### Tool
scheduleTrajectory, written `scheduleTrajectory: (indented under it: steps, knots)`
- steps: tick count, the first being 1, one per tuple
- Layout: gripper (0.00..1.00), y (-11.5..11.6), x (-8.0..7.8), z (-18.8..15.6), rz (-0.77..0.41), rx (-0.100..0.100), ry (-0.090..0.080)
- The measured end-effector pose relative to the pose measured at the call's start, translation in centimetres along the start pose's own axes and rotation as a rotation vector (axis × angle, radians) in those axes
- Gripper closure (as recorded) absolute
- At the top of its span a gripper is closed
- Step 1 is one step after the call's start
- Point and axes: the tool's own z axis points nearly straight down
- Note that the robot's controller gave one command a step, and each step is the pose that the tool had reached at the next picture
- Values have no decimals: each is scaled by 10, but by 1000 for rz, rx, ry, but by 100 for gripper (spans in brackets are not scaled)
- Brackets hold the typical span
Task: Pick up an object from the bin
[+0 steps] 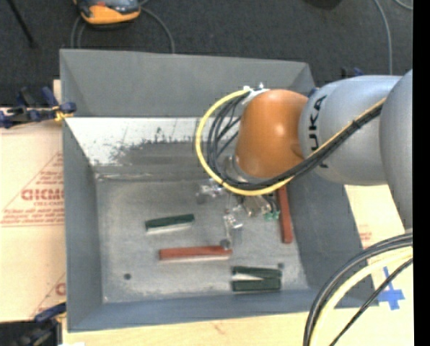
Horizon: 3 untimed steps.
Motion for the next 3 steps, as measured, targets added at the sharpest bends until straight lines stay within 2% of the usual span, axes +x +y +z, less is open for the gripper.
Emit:
scheduleTrajectory:
  steps: [1, 2, 3]
  knots:
    - [100, -4, 69, 43, -89, -3, -1]
    - [0, -4, 68, 43, -89, -2, -5]
    - [100, -4, 68, 43, -89, -3, -3]
